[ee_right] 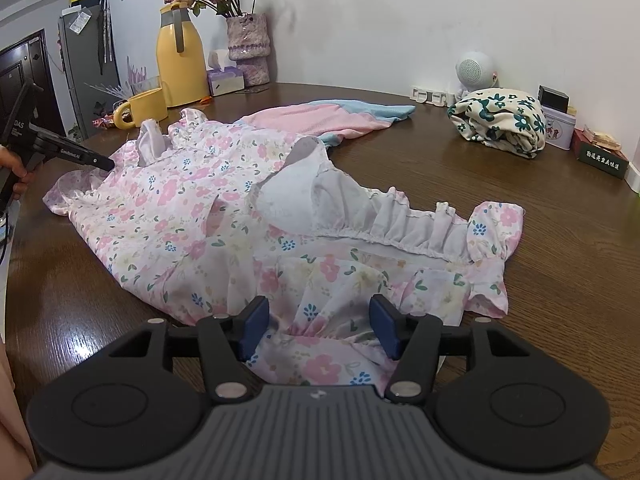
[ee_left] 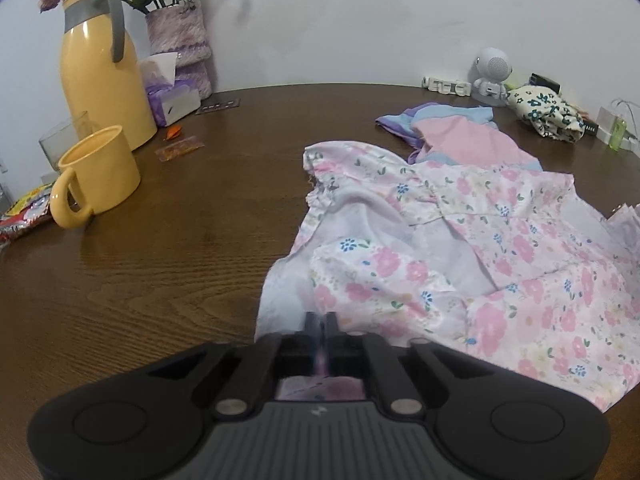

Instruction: Fold clothes

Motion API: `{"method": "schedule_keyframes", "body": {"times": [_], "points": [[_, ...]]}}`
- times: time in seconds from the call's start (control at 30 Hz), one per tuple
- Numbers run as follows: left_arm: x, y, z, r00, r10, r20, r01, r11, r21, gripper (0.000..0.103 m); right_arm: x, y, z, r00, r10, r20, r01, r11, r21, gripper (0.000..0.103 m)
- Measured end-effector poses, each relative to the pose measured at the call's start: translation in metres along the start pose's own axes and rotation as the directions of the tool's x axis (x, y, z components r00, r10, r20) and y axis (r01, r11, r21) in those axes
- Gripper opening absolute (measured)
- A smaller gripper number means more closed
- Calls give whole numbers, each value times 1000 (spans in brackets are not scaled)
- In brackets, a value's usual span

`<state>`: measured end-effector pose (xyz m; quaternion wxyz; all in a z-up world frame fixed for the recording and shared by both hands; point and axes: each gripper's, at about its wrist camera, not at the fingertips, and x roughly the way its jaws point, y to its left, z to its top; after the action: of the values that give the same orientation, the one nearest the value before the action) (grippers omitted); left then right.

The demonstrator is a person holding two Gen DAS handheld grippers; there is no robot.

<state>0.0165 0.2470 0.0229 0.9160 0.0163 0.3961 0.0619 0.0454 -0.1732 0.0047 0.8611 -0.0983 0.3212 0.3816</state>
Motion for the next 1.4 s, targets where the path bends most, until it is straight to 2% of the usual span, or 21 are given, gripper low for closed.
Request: {"method": "schedule_keyframes", "body": {"times": [0.27, 0.5, 0.63, 0.73, 0.8, 0.9, 1.03, 1.07, 1.13, 1.17, 1.2, 1.3, 1.33, 1.37, 1.4], "points": [[-5, 2, -6, 995, 99, 20, -100, 995, 20, 0, 1, 4, 0, 1000, -25, -5, 25, 1000, -11, 57], [0, 9, -16, 983, 182, 15, -183, 983, 8, 0, 0, 5, -1, 999, -44, -14, 44, 999, -13, 57], [-5, 13, -16, 992, 116, 39, -114, 992, -50, 1, -2, 4, 2, 999, -43, -6, 43, 999, 0, 57], [-13, 14, -11, 995, 78, 64, -72, 994, -82, 8, -9, 1, 5, 999, -44, 20, 44, 999, 18, 57], [-19, 10, -8, 995, 60, 83, -54, 996, -76, 9, -14, -1, 8, 998, -53, 31, 52, 998, 23, 57], [-26, -2, -5, 993, -16, 117, 22, 998, -52, 17, -15, -3, 10, 994, -100, 33, 99, 995, 22, 57], [-29, -31, -4, 986, -104, 133, 103, 995, 15, 20, -20, -11, 8, 987, -158, 32, 156, 986, 65, 59], [-29, -38, -4, 983, -123, 133, 120, 992, 31, 22, -22, -14, 7, 986, -163, 32, 160, 984, 77, 61], [-28, -50, -5, 981, -147, 130, 139, 988, 63, 34, -26, -20, 5, 985, -172, 30, 168, 981, 100, 62], [-27, -56, -5, 980, -155, 129, 145, 986, 77, 44, -27, -21, 3, 984, -174, 27, 170, 980, 107, 62], [-26, -60, -6, 979, -161, 128, 150, 985, 88, 48, -28, -23, 2, 984, -175, 24, 171, 979, 114, 62], [-20, -67, -8, 978, -174, 115, 164, 982, 91, 49, -27, -23, 0, 986, -166, 16, 162, 979, 119, 62], [-18, -67, -9, 979, -170, 110, 160, 983, 88, 49, -25, -22, -1, 987, -158, 10, 156, 981, 112, 61], [-16, -68, -10, 981, -165, 105, 156, 984, 85, 49, -23, -20, -1, 989, -151, 3, 150, 983, 105, 54], [-14, -68, -11, 982, -160, 101, 152, 985, 82, 48, -22, -18, -1, 988, -152, -5, 152, 984, 92, 42]]}}
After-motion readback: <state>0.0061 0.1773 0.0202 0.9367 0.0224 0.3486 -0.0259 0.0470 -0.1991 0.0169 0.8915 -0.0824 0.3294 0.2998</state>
